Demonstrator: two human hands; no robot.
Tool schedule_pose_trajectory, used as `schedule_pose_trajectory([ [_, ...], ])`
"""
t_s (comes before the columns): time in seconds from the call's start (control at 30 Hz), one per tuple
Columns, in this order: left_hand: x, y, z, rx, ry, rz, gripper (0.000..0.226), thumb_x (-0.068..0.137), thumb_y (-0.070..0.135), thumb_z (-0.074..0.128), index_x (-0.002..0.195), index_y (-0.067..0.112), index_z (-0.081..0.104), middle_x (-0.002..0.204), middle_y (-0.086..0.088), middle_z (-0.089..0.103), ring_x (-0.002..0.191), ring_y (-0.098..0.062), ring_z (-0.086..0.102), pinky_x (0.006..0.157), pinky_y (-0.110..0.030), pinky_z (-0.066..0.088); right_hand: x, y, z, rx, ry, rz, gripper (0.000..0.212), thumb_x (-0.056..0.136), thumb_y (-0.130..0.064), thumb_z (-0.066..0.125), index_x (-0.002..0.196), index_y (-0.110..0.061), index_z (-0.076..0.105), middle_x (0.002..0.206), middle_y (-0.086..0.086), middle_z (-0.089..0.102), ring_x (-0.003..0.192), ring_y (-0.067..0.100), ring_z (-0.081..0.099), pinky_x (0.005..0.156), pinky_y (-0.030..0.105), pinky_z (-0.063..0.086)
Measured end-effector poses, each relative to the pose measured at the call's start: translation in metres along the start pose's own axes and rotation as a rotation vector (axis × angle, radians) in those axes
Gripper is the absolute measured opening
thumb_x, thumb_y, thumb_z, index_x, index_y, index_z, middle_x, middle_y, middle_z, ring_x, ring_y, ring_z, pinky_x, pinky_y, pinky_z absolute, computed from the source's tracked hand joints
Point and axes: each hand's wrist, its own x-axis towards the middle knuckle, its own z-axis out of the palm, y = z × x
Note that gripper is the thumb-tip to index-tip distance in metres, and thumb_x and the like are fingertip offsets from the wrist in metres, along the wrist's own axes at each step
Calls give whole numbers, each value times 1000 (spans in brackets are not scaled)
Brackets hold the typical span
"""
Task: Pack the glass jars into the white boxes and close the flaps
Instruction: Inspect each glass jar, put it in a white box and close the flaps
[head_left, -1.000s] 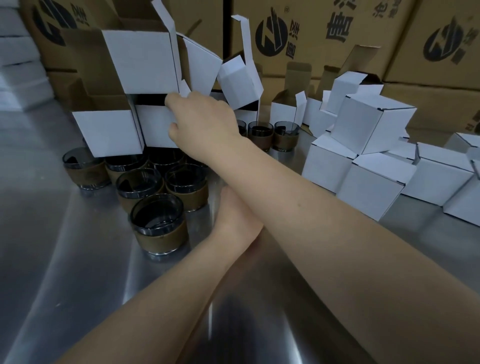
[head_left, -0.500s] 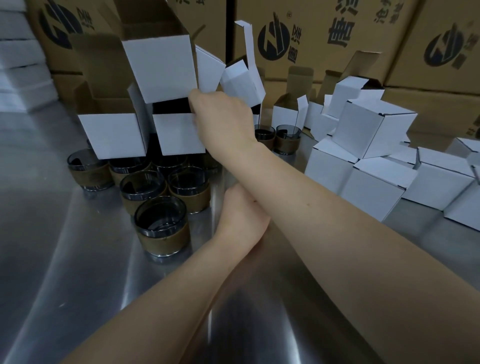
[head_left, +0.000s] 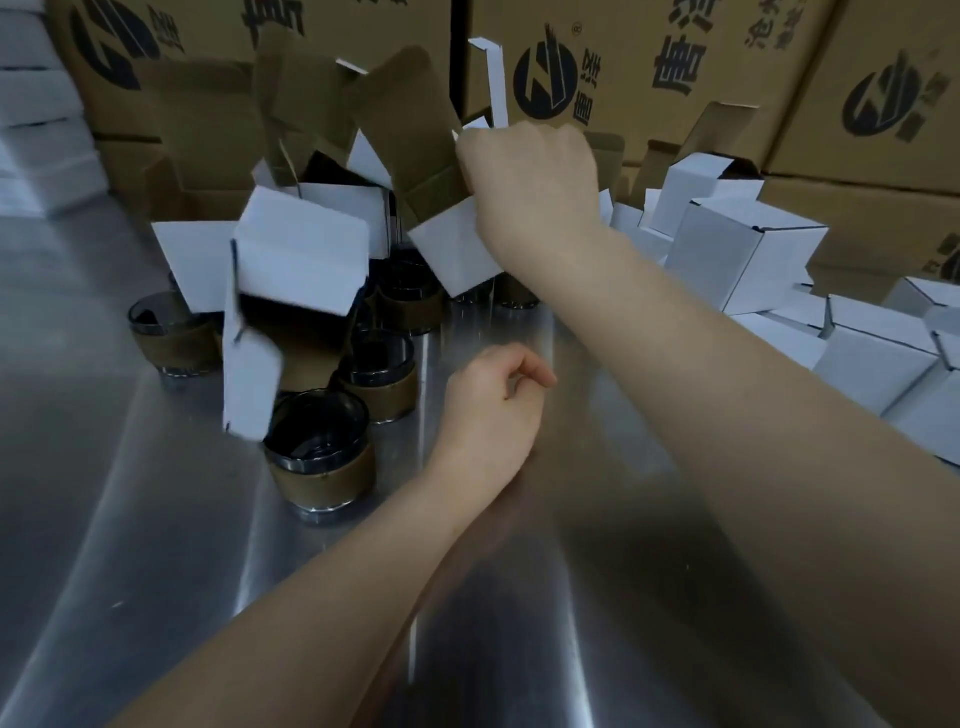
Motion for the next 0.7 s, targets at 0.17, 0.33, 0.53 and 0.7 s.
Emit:
schedule_pose_trajectory([
  [0.17, 0, -2, -1, -48, 18, -35, 32, 90, -2, 47, 77, 20, 66, 74, 4, 58, 42, -1, 44, 40, -10, 30, -6, 17, -3, 16, -27, 61, 23, 87, 10, 46, 82, -12, 44, 72, 5, 39, 77, 27, 43, 72, 36, 30],
  [0.33, 0, -2, -1, -18, 16, -41, 33, 89, 0, 48, 75, 25, 65, 77, 5, 60, 49, 1, 46, 46, -9, 32, -25, 44, -2, 190, -87, 164, 19, 87, 2, 53, 98, -10, 62, 98, 10, 61, 89, 31, 57, 70, 38, 43],
  [0.53, -1, 0, 0, -13, 27, -34, 32, 90, 0, 47, 78, 21, 67, 88, 0, 67, 54, -16, 53, 50, -23, 44, -61, 64, 13, 269, -192, 263, 16, 84, -4, 59, 89, -17, 66, 95, 9, 63, 90, 31, 60, 70, 35, 46],
  [0.7, -2, 0, 1, -16, 24, -34, 34, 89, -2, 45, 76, 20, 67, 58, -1, 54, 39, -7, 39, 38, -15, 30, -75, 61, 32, 256, -256, 304, 16, 85, -5, 56, 90, -16, 67, 94, 9, 66, 91, 31, 61, 70, 34, 48],
])
